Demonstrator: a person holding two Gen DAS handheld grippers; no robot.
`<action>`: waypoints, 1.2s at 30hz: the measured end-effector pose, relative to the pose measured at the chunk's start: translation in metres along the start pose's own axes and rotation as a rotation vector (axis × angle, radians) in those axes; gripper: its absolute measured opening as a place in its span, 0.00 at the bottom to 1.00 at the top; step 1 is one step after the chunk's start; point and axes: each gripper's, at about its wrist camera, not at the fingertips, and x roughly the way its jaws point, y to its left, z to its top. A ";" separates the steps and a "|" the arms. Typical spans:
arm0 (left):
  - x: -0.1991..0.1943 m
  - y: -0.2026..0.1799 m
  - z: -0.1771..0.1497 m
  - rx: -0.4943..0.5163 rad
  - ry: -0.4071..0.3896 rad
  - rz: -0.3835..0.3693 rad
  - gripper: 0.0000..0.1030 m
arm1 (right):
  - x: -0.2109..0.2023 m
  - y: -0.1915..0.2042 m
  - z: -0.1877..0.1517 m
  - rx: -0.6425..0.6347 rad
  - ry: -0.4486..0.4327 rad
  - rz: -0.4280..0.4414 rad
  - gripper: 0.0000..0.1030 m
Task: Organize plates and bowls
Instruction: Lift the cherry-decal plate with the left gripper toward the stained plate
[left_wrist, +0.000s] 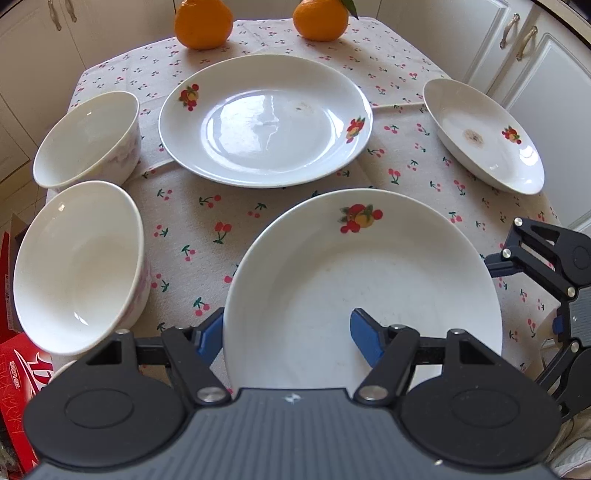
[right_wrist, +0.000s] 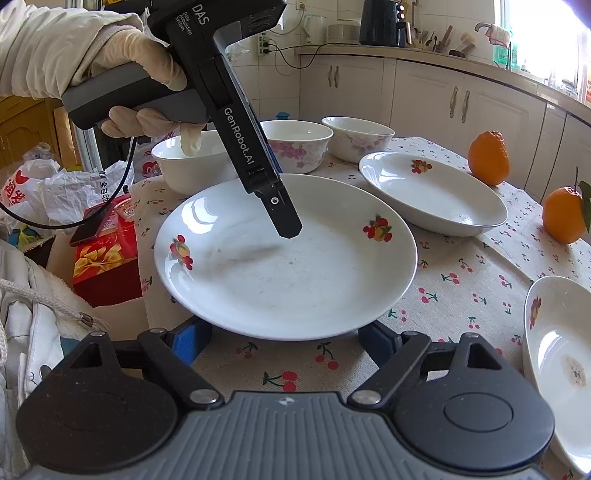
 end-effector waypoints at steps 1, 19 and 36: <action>0.001 0.000 0.001 0.003 0.002 -0.002 0.68 | 0.001 0.000 0.000 0.003 -0.003 0.001 0.90; 0.005 0.003 0.002 -0.001 0.024 -0.057 0.67 | 0.001 -0.002 0.001 0.036 0.000 -0.005 0.92; 0.000 0.001 0.002 0.006 0.004 -0.082 0.67 | -0.005 -0.002 0.006 0.006 0.002 -0.043 0.92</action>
